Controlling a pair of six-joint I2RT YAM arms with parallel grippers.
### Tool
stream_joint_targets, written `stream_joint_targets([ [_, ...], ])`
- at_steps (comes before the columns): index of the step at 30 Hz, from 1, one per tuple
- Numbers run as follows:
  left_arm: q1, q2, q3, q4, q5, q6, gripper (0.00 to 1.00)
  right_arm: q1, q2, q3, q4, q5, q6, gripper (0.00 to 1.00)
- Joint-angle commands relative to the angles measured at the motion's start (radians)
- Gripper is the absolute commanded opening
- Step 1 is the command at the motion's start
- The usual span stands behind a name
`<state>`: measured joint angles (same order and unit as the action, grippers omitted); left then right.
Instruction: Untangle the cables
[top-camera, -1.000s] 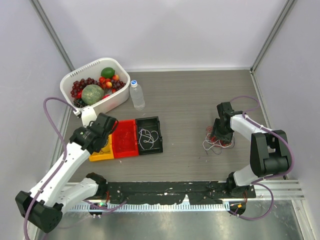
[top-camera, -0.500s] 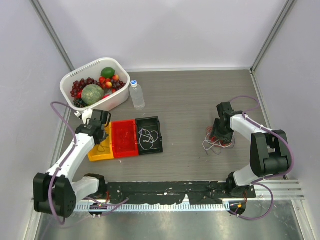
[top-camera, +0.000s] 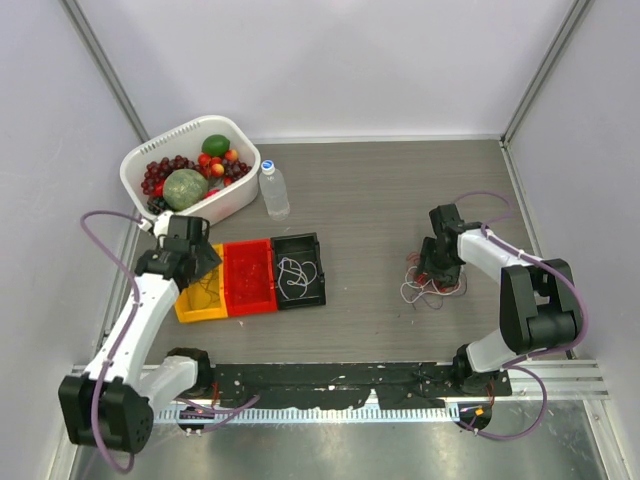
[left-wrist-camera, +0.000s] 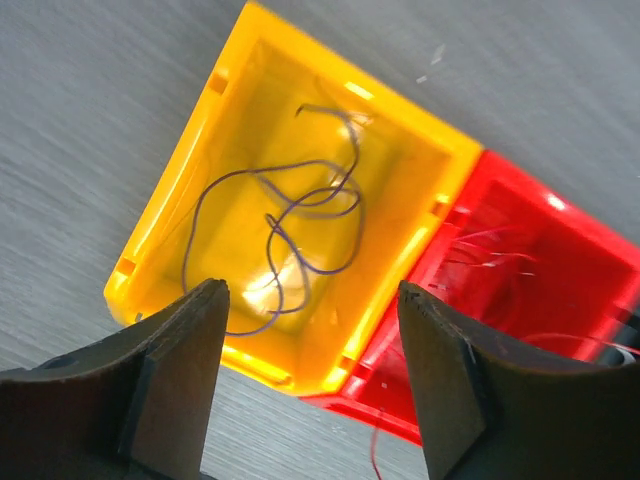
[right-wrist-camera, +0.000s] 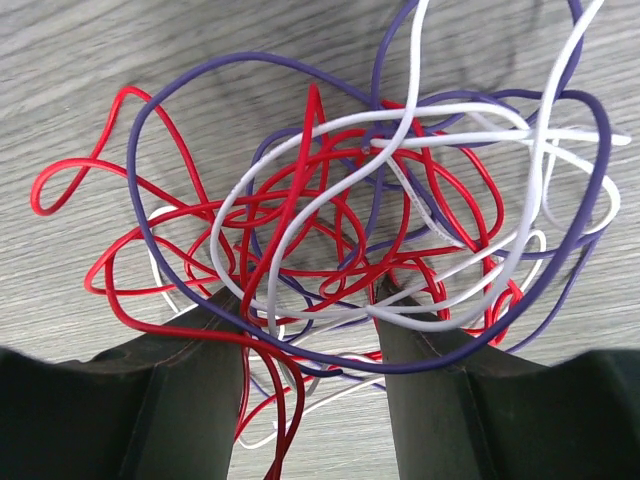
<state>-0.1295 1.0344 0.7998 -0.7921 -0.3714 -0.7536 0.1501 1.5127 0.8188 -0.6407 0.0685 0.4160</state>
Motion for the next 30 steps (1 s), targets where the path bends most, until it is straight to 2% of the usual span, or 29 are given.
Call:
stream_joint_targets([
  [1, 0.004, -0.102, 0.111, -0.055, 0.074, 0.010, 0.76, 0.016, 0.024, -0.013, 0.042, -0.093, -0.002, 0.57],
  [5, 0.002, -0.166, 0.157, 0.016, 0.178, 0.031, 0.76, 0.032, 0.021, -0.015, 0.049, -0.130, -0.011, 0.57],
  [7, 0.002, -0.172, 0.141, 0.130, 0.305, 0.034, 0.73, 0.057, 0.021, -0.020, 0.061, -0.176, -0.019, 0.57],
  [9, -0.004, -0.156, 0.104, 0.322, 0.507, 0.022, 0.67, 0.095, 0.026, -0.020, 0.068, -0.222, -0.023, 0.57],
  [11, -0.071, -0.119, 0.093, 0.428, 0.583, 0.007, 0.64, 0.141, 0.020, -0.015, 0.072, -0.249, -0.028, 0.57],
  [16, -0.393, 0.034, 0.217, 0.447, 0.482, 0.193, 0.66, 0.201, -0.041, -0.027, 0.081, -0.358, -0.033, 0.59],
  [19, -0.527, 0.157, 0.288, 0.461, 0.518, 0.273, 0.68, 0.204, -0.085, -0.040, 0.091, -0.381, -0.025, 0.60],
  [23, -0.636, 0.334, 0.349, 0.504, 0.614, 0.345, 0.63, 0.204, -0.132, -0.049, 0.095, -0.411, 0.007, 0.62],
  [27, -0.729, 0.524, 0.462, 0.495, 0.663, 0.422, 0.55, 0.201, -0.170, -0.047, 0.033, -0.314, 0.035, 0.67],
  [30, -0.778, 0.660, 0.561, 0.450, 0.677, 0.441, 0.55, 0.198, -0.224, -0.041, -0.003, -0.233, 0.055, 0.70],
])
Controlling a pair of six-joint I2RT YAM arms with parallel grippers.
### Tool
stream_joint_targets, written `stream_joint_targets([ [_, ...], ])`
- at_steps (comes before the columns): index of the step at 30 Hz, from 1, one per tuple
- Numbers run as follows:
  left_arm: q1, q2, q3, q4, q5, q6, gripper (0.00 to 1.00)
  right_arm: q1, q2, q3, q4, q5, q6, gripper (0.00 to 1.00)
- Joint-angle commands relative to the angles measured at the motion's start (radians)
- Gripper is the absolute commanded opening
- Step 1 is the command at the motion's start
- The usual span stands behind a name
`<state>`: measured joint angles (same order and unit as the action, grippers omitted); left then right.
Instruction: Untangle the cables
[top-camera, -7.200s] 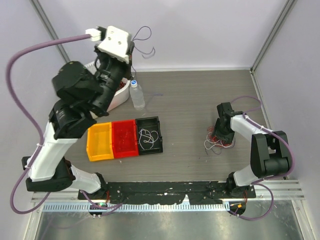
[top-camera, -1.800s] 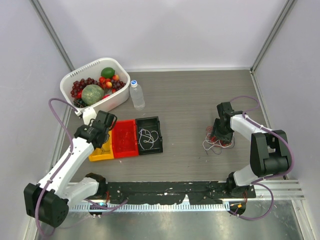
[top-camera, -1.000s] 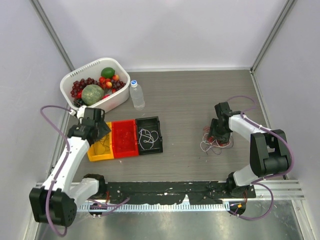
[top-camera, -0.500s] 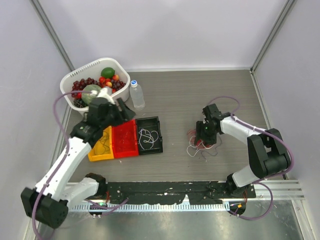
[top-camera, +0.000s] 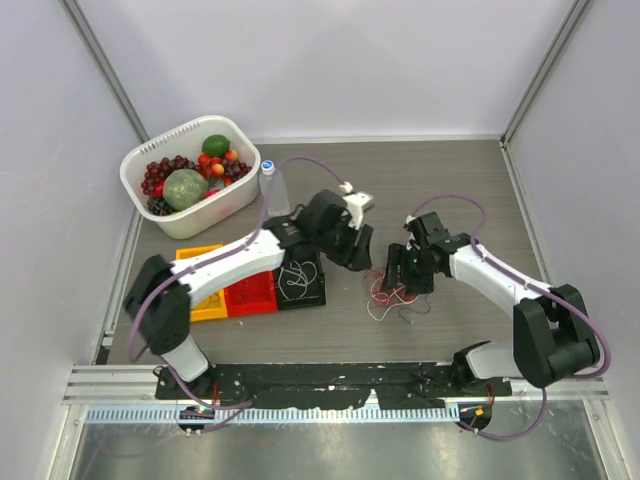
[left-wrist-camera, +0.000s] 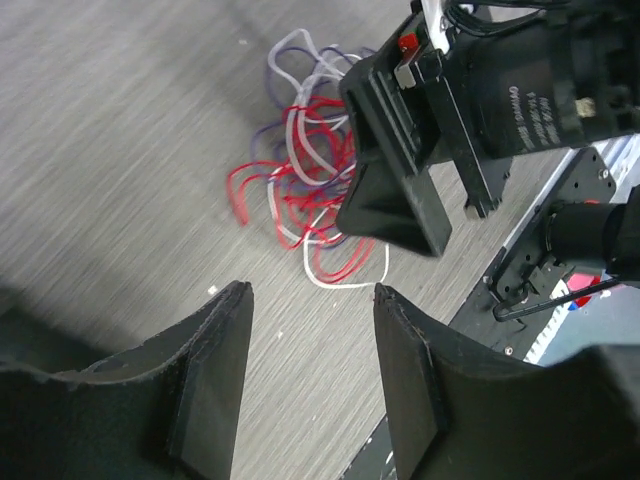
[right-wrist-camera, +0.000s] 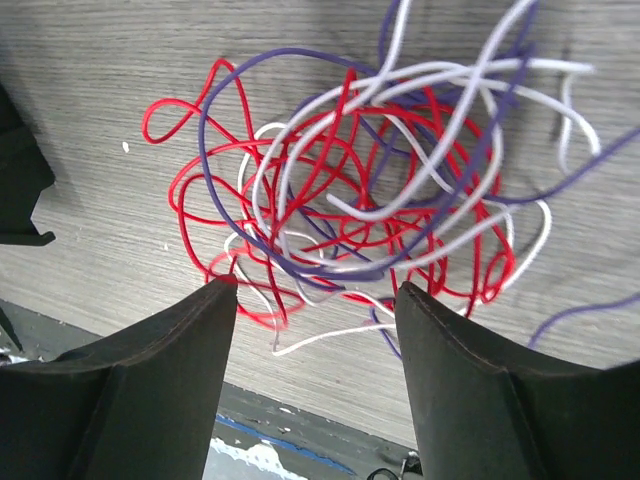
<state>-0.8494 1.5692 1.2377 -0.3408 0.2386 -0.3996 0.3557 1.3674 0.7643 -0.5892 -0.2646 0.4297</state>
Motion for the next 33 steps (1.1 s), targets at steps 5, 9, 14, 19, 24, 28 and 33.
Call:
stream_joint_targets([
  [5, -0.094, 0.291, 0.229, -0.047, 0.041, 0.079, 0.48, -0.029, -0.162, 0.026, -0.104, 0.189, 0.069, 0.69],
  [9, -0.097, 0.319, 0.226, -0.049, 0.024, 0.036, 0.33, -0.067, -0.168, 0.021, -0.104, 0.167, 0.066, 0.61],
  [14, -0.105, 0.304, 0.171, -0.040, 0.022, -0.002, 0.34, -0.084, -0.140, 0.015, -0.064, 0.101, 0.034, 0.49],
  [19, -0.106, 0.345, 0.183, -0.088, -0.014, -0.002, 0.37, -0.084, -0.100, -0.002, -0.031, 0.022, 0.021, 0.50],
  [24, -0.100, 0.391, 0.212, -0.123, -0.026, 0.005, 0.40, -0.084, -0.110, -0.013, -0.014, 0.004, 0.021, 0.51],
  [28, -0.094, 0.442, 0.224, -0.086, -0.002, 0.004, 0.43, -0.084, -0.105, -0.010, -0.015, 0.001, 0.020, 0.51],
  [33, -0.091, 0.482, 0.295, -0.106, -0.016, 0.028, 0.37, -0.081, -0.100, -0.010, -0.008, -0.016, 0.018, 0.52],
])
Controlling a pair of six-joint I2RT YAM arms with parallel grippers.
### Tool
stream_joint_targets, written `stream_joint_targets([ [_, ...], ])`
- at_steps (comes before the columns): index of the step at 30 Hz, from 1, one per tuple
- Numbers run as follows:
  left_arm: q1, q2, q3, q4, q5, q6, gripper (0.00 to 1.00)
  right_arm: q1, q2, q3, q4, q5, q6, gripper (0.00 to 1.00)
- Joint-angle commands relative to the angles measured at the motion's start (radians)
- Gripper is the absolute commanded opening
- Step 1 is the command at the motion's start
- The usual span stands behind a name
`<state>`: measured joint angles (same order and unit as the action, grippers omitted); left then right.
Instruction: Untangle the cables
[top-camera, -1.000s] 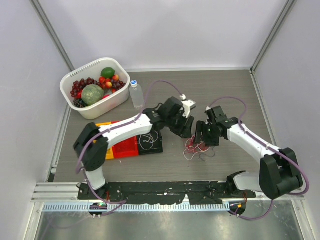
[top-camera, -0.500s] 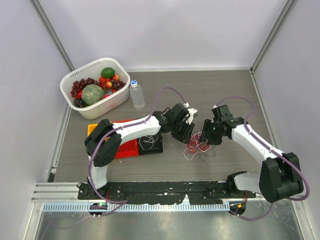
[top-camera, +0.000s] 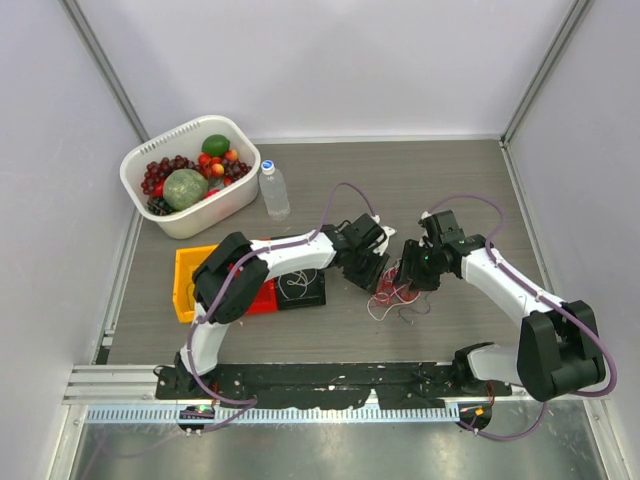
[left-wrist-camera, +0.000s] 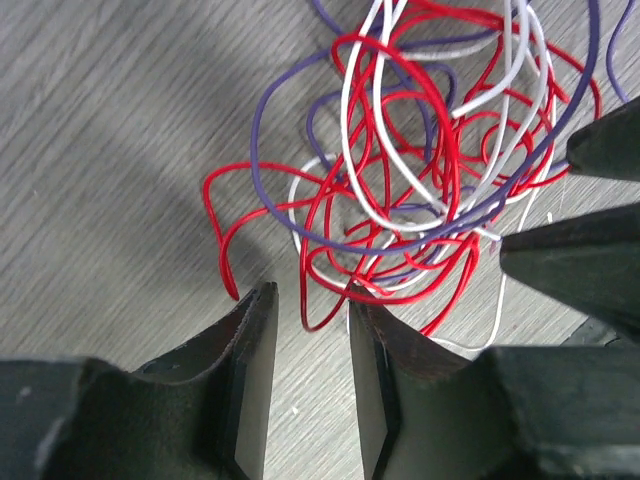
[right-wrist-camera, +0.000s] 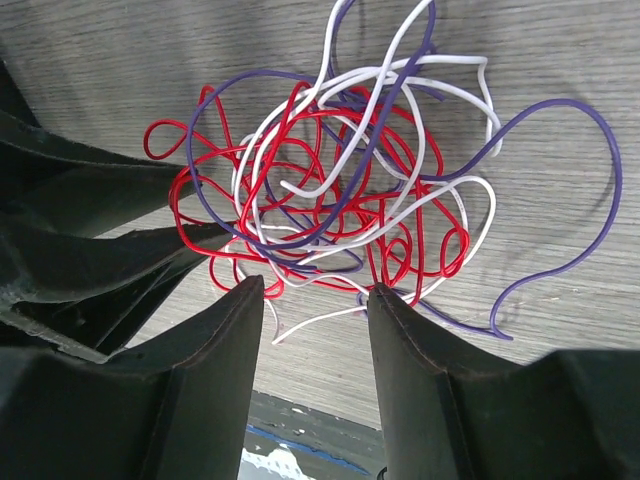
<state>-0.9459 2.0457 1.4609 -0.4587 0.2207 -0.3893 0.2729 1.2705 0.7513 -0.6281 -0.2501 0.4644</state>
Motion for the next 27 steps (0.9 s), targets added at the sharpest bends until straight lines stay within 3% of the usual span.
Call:
stream_joint_targets([
  [1, 0.006, 0.004, 0.075, 0.018, -0.001, 0.021, 0.35, 0.000, 0.001, 0.005, 0.034, -0.035, -0.017, 0.52],
  [7, 0.006, -0.053, 0.061, 0.017, 0.022, 0.040, 0.01, 0.000, 0.061, 0.016, 0.064, -0.074, -0.020, 0.57],
  [12, 0.006, -0.175, -0.005, 0.023, 0.048, 0.049, 0.00, 0.003, 0.131, 0.033, 0.099, -0.098, -0.018, 0.59],
  [16, -0.002, -0.294, -0.020, 0.038, 0.150, 0.043, 0.00, 0.005, 0.179, 0.048, 0.107, -0.058, 0.002, 0.57],
  [22, -0.007, -0.447, 0.004, 0.038, 0.238, 0.108, 0.00, 0.003, 0.210, 0.088, 0.042, 0.161, 0.025, 0.56],
  [27, -0.007, -0.587, 0.070, 0.026, 0.160, 0.203, 0.00, -0.029, 0.162, 0.046, 0.031, 0.313, 0.040, 0.56],
])
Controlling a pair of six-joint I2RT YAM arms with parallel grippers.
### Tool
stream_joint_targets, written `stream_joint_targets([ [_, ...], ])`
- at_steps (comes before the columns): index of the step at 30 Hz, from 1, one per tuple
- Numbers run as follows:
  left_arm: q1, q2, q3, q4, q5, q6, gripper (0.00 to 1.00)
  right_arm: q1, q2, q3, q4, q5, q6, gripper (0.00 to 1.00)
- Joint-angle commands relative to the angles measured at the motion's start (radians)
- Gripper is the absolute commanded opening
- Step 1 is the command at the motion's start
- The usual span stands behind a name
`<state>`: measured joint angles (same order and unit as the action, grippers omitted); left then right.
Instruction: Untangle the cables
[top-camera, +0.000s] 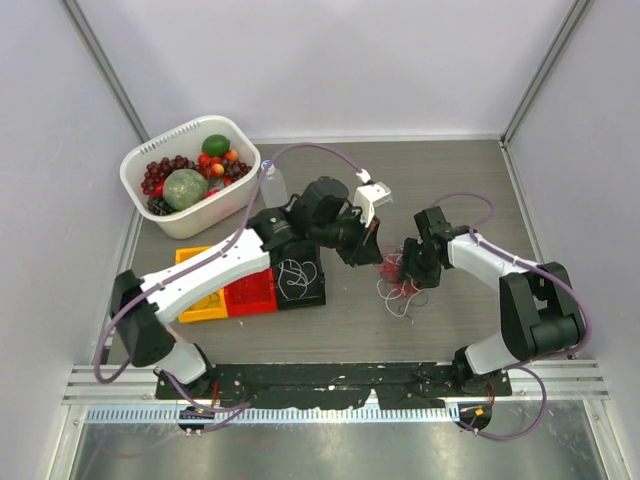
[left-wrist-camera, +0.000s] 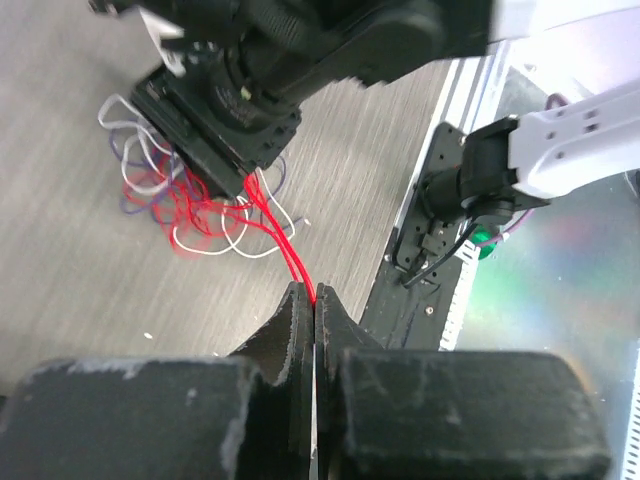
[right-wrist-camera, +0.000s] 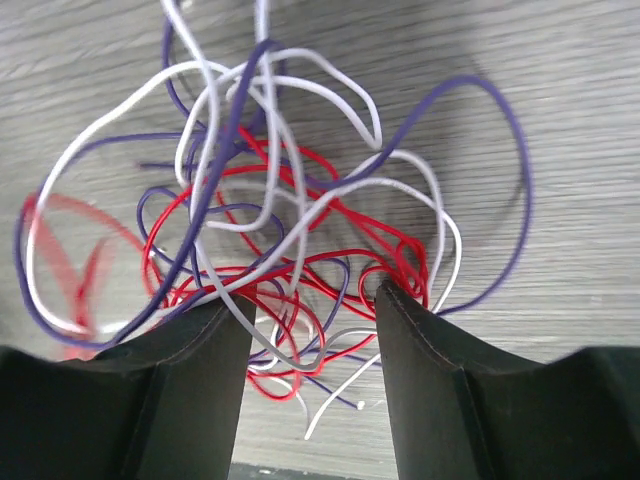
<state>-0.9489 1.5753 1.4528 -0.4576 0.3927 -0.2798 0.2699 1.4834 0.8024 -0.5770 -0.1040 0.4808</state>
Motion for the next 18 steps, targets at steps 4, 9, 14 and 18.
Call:
stream_joint_targets([
  [4, -0.002, -0.228, 0.144, 0.043, -0.112, 0.166, 0.00, -0.067, -0.055, -0.032, -0.020, 0.194, 0.025, 0.56],
  [9, -0.004, -0.314, 0.230, 0.074, -0.204, 0.241, 0.00, -0.072, -0.054, -0.028, -0.021, 0.216, 0.019, 0.57],
  [14, -0.002, -0.339, 0.395, 0.027, -0.307, 0.327, 0.00, -0.077, -0.046, -0.025, -0.026, 0.251, 0.024, 0.58],
  [18, -0.002, -0.360, 0.475, 0.014, -0.454, 0.392, 0.00, -0.077, -0.049, -0.014, -0.029, 0.268, 0.009, 0.58],
])
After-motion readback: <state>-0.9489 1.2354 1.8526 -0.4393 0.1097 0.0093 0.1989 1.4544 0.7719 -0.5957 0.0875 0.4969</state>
